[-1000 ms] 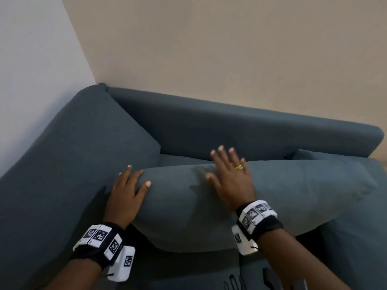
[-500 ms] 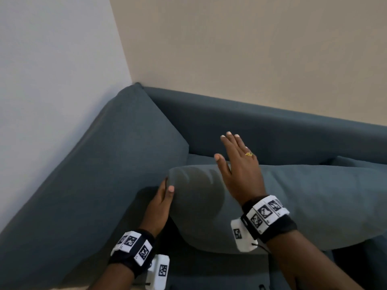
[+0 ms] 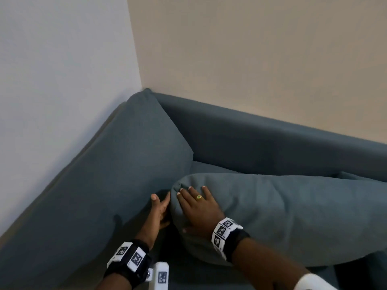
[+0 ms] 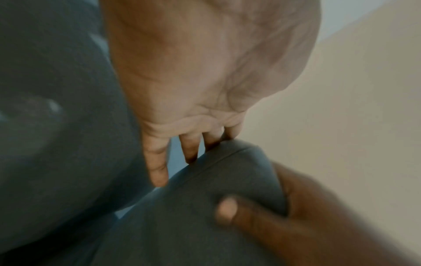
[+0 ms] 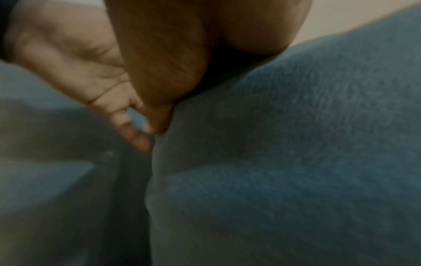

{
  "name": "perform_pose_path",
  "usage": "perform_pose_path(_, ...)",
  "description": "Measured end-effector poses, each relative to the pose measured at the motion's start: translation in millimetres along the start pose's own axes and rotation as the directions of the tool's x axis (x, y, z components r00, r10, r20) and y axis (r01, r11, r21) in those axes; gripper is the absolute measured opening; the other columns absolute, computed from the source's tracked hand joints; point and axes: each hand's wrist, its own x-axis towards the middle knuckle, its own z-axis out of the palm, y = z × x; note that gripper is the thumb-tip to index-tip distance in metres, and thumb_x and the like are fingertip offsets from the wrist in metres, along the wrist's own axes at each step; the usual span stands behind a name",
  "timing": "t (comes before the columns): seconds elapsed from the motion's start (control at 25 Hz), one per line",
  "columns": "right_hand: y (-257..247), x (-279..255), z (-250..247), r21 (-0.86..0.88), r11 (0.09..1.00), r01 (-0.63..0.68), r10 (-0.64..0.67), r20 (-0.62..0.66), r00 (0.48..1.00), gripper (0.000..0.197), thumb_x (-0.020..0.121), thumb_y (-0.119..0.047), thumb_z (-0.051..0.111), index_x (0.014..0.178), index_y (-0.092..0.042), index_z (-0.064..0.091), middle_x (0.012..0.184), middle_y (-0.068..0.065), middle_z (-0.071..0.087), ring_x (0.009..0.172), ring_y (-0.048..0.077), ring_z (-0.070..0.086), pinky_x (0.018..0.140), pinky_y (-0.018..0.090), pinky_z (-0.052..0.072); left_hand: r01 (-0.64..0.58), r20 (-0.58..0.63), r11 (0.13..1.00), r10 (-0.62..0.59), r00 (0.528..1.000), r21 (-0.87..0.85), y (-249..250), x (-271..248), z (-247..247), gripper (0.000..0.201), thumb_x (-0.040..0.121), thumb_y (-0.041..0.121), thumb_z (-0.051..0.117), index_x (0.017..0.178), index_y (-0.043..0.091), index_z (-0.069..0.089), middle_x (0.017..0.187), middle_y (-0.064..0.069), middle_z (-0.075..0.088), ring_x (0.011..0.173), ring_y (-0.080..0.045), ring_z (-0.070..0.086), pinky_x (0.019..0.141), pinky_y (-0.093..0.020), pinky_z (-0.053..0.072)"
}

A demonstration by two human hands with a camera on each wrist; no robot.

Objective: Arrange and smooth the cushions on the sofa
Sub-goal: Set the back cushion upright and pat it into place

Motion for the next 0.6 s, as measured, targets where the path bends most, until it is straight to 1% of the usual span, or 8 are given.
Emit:
perform_pose_path(0.04,0.4,4.6,10.5,0.005,0.999,-0.048,0.048,-0.019,0.999,0.079,0.079,-0.058,0.070,0.142,-0.015,0.051,0.148,0.008,0.054,0.134,0.029,0.053,0.107,0.058,0.041,0.000,0.010,1.000,0.000,1.000,0.005,2.5,-3.5,1.1,0.115,0.062,0.102,0.015,0.156,0.036,0.031,0.158,0.010,0.039,0.144,-0.012,0.037,0.116,-0.038,0.032)
perform_pose_path(0.08,4.4,10.7,9.2,0.000,0.996,-0.084,0.083,-0.155,0.984,0.052,0.082,-0.050,0.068,0.123,-0.017,0.064,0.127,0.005,0.068,0.116,0.025,0.065,0.098,0.050,0.048,-0.025,0.025,1.000,0.025,0.999,-0.004,7.5,-4.5,3.9,0.112,0.067,0.101,0.016,0.157,0.035,0.030,0.159,0.010,0.036,0.146,-0.012,0.035,0.116,-0.035,0.030)
perform_pose_path(0.16,19.4,13.4,-9.1,0.001,0.996,-0.089,0.081,-0.430,0.899,0.012,0.085,-0.030,0.060,0.091,-0.022,0.068,0.090,-0.002,0.074,0.081,0.021,0.071,0.079,0.039,0.052,-0.085,0.053,0.993,0.089,0.995,-0.082,22.4,-5.4,15.5,0.102,0.074,0.094,0.035,0.156,0.032,0.032,0.159,0.010,0.036,0.147,-0.011,0.033,0.117,-0.031,0.028)
perform_pose_path(0.28,58.9,-8.3,-57.1,0.028,0.984,-0.176,0.154,-0.630,0.761,0.021,0.087,-0.022,0.050,0.093,-0.022,0.071,0.075,-0.001,0.069,0.060,0.025,0.067,0.056,0.036,0.054,-0.317,0.194,0.937,0.288,0.938,0.143,49.3,2.2,42.1,0.092,0.077,0.077,0.063,0.153,0.044,0.025,0.148,0.035,0.042,0.141,0.006,0.037,0.115,-0.021,0.034)
perform_pose_path(0.36,92.7,-39.7,-113.1,0.074,0.957,-0.281,0.247,-0.716,0.653,0.029,0.085,-0.025,0.051,0.101,-0.024,0.076,0.070,0.002,0.070,0.055,0.030,0.066,0.045,0.034,0.049,-0.398,0.279,0.862,0.317,0.907,0.315,55.9,2.2,63.6,0.095,0.077,0.068,0.069,0.150,0.056,0.009,0.152,0.040,0.028,0.143,0.012,0.027,0.118,-0.020,0.030)
perform_pose_path(0.48,141.7,-99.0,-205.4,0.162,0.922,-0.351,0.301,-0.871,0.389,0.030,0.090,-0.030,0.055,0.110,-0.026,0.077,0.086,0.005,0.078,0.070,0.029,0.074,0.057,0.034,0.055,-0.470,0.251,0.569,0.421,0.871,0.675,43.2,-0.4,87.7,0.120,0.060,0.093,0.057,0.148,0.058,-0.017,0.168,0.009,-0.003,0.155,-0.011,0.003,0.124,-0.031,0.009)
perform_pose_path(0.56,169.2,-147.3,-260.2,0.296,0.911,-0.286,0.366,-0.901,0.233,0.025,0.094,-0.031,0.060,0.110,-0.023,0.078,0.092,0.001,0.079,0.082,0.018,0.073,0.068,0.030,0.054,-0.485,0.179,0.404,0.596,0.782,0.776,58.8,-12.2,96.0,0.117,0.061,0.088,0.053,0.152,0.056,-0.014,0.168,0.002,-0.003,0.156,-0.018,0.004,0.121,-0.041,0.013)
perform_pose_path(0.6,182.5,-170.5,-280.6,0.351,0.899,-0.261,0.397,-0.906,0.150,0.022,0.096,-0.031,0.062,0.105,-0.020,0.078,0.085,-0.007,0.077,0.078,0.008,0.067,0.067,0.026,0.049,-0.504,0.169,0.323,0.685,0.708,0.801,77.4,-21.6,94.9,0.109,0.067,0.084,0.051,0.155,0.054,-0.006,0.169,0.004,0.001,0.155,-0.017,0.006,0.121,-0.047,0.015)
